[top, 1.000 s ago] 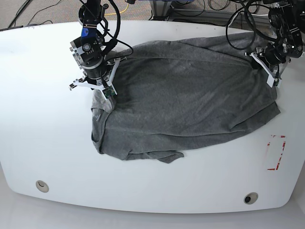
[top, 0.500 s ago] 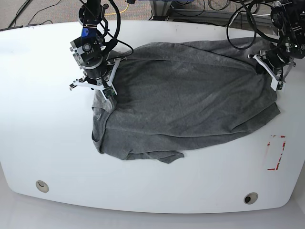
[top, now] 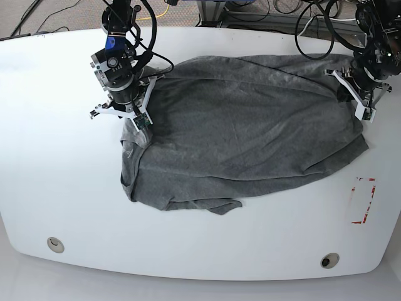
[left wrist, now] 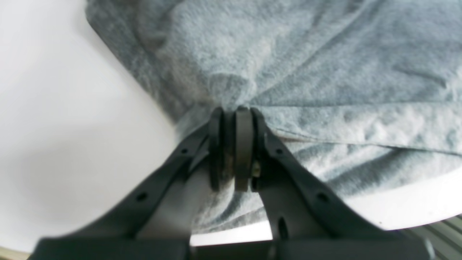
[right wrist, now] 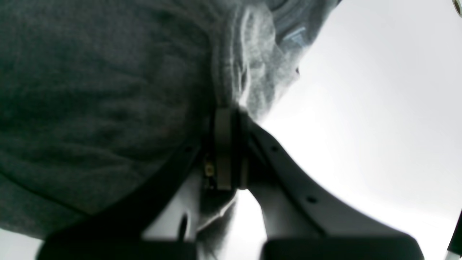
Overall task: Layout the t-shirt on the table in an organized manner, then fold the t-shirt properly
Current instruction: 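Pull the held corner away from the right gripper with the left gripper, then regrasp the shirt edge with the left gripper and hold it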
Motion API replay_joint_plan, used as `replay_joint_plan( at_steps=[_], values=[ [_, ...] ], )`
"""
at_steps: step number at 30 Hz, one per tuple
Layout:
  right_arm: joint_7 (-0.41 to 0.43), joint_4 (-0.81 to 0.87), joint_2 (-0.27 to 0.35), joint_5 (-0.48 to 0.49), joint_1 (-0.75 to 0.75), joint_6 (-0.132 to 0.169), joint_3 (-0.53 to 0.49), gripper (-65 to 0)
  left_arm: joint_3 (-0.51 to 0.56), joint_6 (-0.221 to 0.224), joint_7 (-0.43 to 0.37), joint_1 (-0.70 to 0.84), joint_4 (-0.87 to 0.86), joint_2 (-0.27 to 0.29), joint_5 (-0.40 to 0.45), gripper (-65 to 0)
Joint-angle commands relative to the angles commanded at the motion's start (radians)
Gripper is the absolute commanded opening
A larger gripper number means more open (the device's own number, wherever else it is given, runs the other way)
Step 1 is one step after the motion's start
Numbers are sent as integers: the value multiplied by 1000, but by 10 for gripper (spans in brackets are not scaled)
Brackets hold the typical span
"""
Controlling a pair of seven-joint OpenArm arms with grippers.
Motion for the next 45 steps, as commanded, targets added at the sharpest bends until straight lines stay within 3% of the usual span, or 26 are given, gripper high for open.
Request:
replay_joint_plan(
  at_steps=[2, 6, 16, 24, 32, 35, 40, 45],
  values=[
    [0, 0, 0, 0, 0, 0, 0, -650, -43, -40, 0, -3, 3, 2, 0, -626],
    [0, 0, 0, 0, 0, 0, -2, -650, -94, -74, 0, -8, 5, 0, 0, -624],
    [0, 0, 0, -2, 2, 0, -6, -650, -160, -97, 0, -14, 5, -44, 0, -611],
    [0, -9, 0, -2, 3, 0, -6, -650, -222, -98, 54, -20, 5, -46, 0, -396],
    [0, -14, 0, -5, 23, 0, -6, -650, -305, -127, 95, -14, 3, -74, -80, -400],
    [0, -14, 0, -5, 23, 0, -6, -650, -311, -129, 107, -14, 2, -77, -74, -400],
    [0, -15, 0, -3, 23, 0, -8, -650, -293, -130, 104, -17, -26, -74, -44, -399],
    [0, -15, -5, 0, 23, 0, -8, -650, -196, -126, 84, -26, -66, -72, -41, -397]
  ],
)
